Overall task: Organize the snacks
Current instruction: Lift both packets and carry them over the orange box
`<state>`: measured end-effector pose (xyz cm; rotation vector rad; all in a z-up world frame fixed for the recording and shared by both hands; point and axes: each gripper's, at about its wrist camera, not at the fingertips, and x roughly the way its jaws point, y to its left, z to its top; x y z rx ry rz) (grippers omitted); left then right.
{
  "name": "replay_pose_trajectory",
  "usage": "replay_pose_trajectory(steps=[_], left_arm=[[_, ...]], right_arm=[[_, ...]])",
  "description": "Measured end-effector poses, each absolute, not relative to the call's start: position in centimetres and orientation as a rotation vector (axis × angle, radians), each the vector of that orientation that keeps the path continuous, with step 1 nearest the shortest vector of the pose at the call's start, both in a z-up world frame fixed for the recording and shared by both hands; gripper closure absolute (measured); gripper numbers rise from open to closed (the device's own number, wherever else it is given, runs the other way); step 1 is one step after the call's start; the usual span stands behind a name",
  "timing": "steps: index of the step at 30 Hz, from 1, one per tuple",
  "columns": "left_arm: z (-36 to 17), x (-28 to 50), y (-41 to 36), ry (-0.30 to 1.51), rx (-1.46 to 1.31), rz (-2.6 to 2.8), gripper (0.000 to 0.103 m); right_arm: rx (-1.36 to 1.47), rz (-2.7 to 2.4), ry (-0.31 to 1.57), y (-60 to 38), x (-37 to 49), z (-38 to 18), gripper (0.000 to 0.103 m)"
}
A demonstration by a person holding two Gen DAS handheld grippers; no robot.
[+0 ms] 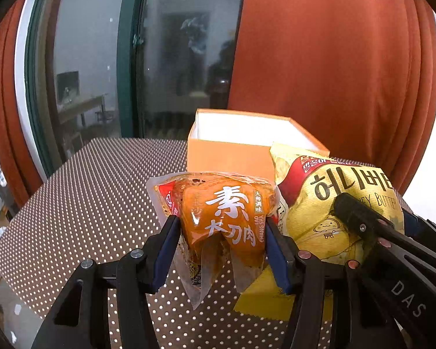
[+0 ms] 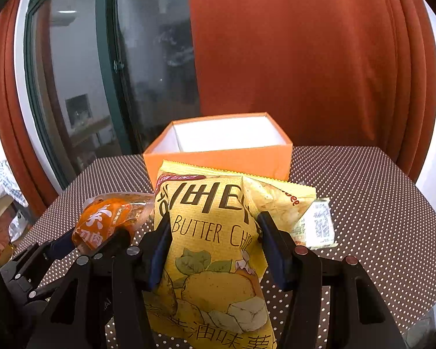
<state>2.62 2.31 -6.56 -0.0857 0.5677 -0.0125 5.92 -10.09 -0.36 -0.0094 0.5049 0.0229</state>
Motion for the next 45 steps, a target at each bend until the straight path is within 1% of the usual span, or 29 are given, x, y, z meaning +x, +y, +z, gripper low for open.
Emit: replay_pose_trajectory(steps=[9, 22, 37, 45], left_arm=[[-3.2, 2.4, 0.8, 0.494, -0.072, 0.007, 0.045], [0.9, 5.7, -1.5, 0.412, -0.053, 0.020, 0.045], [2.8, 14.8, -2.5, 0.393, -0.047, 0.055, 0.045], [2.4, 21.1, -2.7, 0.423, -0.041, 0.081, 0.044]], right_arm=[[0.011, 0.049, 0.440, -11.5, 5.6, 2.4, 0.043], [0.031, 0.056, 0.340, -13.3, 8.2, 5.9, 0.043], [0.065, 0.051, 0.269, -15.1, 15.1, 7.6, 0.043], [0.110, 0.043, 0.268, -16.2, 21.3, 7.2, 0.043]])
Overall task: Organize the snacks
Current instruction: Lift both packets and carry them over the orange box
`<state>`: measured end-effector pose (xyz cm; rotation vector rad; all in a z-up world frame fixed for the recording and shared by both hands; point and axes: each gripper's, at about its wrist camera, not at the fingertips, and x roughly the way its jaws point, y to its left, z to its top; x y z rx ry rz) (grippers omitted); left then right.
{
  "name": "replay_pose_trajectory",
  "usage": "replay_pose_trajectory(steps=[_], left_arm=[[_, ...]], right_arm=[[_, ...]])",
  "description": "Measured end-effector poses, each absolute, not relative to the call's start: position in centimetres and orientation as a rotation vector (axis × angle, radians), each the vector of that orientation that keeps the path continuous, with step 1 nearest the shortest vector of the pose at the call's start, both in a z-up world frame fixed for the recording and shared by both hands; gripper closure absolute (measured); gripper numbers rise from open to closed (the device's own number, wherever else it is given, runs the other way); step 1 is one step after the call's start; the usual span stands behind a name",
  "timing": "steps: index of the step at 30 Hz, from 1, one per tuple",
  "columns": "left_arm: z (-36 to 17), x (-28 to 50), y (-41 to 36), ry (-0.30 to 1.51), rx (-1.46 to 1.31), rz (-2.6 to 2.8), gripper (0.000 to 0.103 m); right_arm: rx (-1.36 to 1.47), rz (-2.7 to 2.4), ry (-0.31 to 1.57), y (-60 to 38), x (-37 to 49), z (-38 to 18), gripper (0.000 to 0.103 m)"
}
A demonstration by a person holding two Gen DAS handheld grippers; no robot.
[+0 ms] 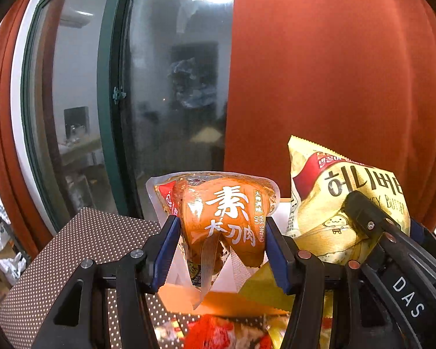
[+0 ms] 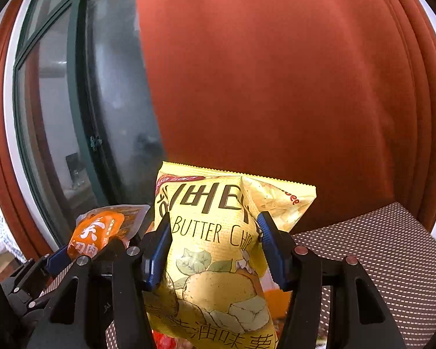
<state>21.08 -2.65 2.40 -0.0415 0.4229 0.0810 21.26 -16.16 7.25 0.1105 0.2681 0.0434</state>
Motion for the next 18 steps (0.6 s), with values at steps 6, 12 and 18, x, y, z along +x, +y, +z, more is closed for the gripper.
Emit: replay_pose_trajectory(steps=[6, 12, 18], left_arm=[[0.3, 25.3, -2.7, 0.488, -0.062, 0.102, 0.044], [-2.4, 29.5, -2.3, 0.537, -0.084, 0.113, 0.044], [-5.7, 33.9, -2.5, 0.637, -0.085, 0.113, 0.042]], right_arm=[[0.154, 0.034, 0.299, -16.4, 25.6, 5.2, 0.043], [0.134, 0.037, 0.337, -16.5, 29.7, 2.9, 0.043], [0.102, -0.001, 0.393, -17.0, 32.4, 0.5, 0.044]])
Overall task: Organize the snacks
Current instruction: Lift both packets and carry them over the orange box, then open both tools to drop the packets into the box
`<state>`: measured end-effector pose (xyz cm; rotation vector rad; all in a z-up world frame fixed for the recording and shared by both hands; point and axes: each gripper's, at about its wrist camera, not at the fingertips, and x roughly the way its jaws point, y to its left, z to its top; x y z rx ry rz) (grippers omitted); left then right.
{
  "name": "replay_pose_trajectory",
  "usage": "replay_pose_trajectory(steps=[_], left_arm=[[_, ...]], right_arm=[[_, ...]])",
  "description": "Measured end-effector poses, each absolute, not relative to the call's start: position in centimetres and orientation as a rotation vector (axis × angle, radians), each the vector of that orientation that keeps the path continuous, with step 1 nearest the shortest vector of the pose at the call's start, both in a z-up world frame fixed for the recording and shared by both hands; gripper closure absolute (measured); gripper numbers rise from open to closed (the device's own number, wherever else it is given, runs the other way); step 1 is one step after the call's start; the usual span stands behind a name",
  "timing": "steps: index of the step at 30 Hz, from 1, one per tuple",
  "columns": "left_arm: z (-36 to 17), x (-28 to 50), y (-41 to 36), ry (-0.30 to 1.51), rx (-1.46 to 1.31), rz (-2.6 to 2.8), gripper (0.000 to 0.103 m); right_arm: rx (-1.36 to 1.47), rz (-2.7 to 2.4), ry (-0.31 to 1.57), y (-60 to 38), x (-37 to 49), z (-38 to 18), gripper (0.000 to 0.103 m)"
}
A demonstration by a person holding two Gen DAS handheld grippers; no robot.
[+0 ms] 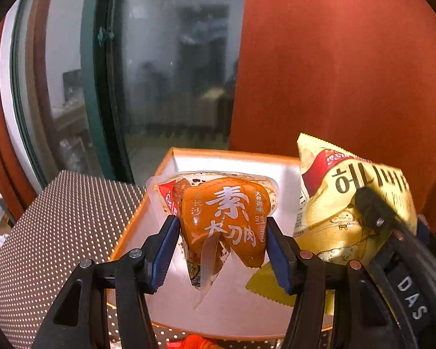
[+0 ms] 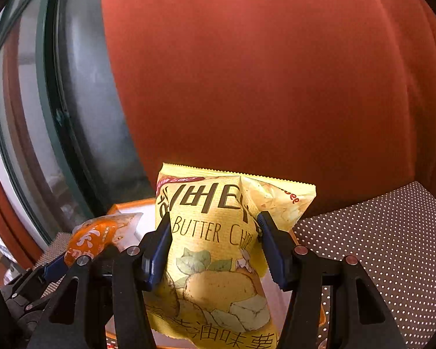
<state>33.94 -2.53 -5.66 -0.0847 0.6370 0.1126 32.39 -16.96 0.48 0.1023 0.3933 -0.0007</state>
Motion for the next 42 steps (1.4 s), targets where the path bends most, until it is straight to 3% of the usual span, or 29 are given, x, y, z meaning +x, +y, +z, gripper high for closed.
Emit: replay_pose_trajectory(steps=[4, 8, 18, 21, 23, 25, 42], left_arm=[[-7.1, 35.2, -2.5, 0.694, -0.069, 0.102, 0.039], [-7.5, 35.2, -2.2, 0.680, -0.035, 0.108, 0.019], [-8.5, 34.6, -2.3, 0.715, 0.036, 0.086, 0.014], [-8.5, 34.3, -2.1, 0.723, 0.030, 0.066, 0.014], [-8.4, 33.9, -2.3, 0.721, 0.029, 0.047, 0.009], [-8.4, 33.9, -2.4, 0.713, 0.028, 0.026, 0.004], [-3.4, 27.7, -2.6, 0.618, 0.052, -0.008, 0.001]], right_arm=[[0.075, 0.007, 0.427, -16.3, 33.6, -0.7, 0.046], [0.066, 0.026, 0.448, -15.8, 34.6, -1.5, 0.047], [0.083, 0.074, 0.569, -13.9, 37.4, -3.7, 0.044], [0.073, 0.066, 0.606, -13.8, 37.5, -4.1, 0.040], [0.070, 0.074, 0.604, -13.5, 37.3, -4.1, 0.018], [0.055, 0.069, 0.582, -13.2, 36.8, -3.7, 0.011], [-0.055, 0.038, 0.542, -11.7, 30.9, 1.1, 0.009]])
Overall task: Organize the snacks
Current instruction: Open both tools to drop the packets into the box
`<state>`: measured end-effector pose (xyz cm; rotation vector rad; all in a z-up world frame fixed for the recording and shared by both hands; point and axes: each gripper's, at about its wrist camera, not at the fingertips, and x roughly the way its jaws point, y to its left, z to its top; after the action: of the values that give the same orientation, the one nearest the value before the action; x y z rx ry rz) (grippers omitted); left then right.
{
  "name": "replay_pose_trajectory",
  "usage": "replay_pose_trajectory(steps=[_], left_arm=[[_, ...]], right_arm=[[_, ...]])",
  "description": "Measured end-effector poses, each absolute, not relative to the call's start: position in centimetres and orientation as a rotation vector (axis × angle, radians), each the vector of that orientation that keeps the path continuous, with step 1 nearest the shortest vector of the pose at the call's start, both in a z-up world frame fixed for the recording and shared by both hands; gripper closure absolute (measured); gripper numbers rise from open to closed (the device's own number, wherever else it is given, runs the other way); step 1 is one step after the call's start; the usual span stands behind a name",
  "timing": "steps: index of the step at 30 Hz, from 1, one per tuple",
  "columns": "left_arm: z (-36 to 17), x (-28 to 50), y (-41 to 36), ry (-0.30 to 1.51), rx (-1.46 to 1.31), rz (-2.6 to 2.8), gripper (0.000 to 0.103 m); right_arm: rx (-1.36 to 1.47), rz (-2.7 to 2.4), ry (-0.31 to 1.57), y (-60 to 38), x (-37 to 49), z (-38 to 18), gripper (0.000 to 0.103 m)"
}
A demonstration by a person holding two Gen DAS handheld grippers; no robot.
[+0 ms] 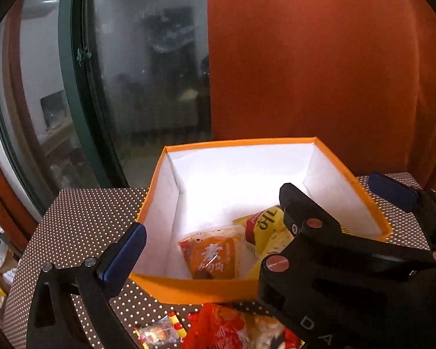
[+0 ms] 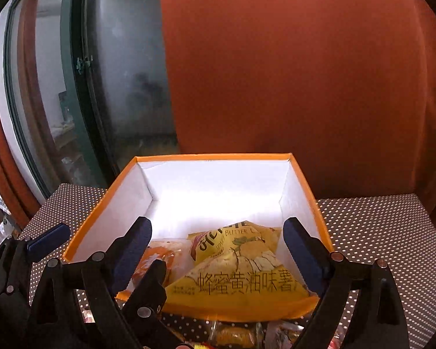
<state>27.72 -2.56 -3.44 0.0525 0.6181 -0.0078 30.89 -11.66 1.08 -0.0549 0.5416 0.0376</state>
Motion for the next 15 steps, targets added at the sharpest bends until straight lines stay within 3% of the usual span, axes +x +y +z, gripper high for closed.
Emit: replay_pose_trajectory(steps=[15], left_arm=[[1.1, 18.6, -3.7, 0.518, -0.003, -0.057, 0.000]], right_arm=[[-0.073, 0.019, 0.461, -12.0, 21.8, 5.9, 0.009]])
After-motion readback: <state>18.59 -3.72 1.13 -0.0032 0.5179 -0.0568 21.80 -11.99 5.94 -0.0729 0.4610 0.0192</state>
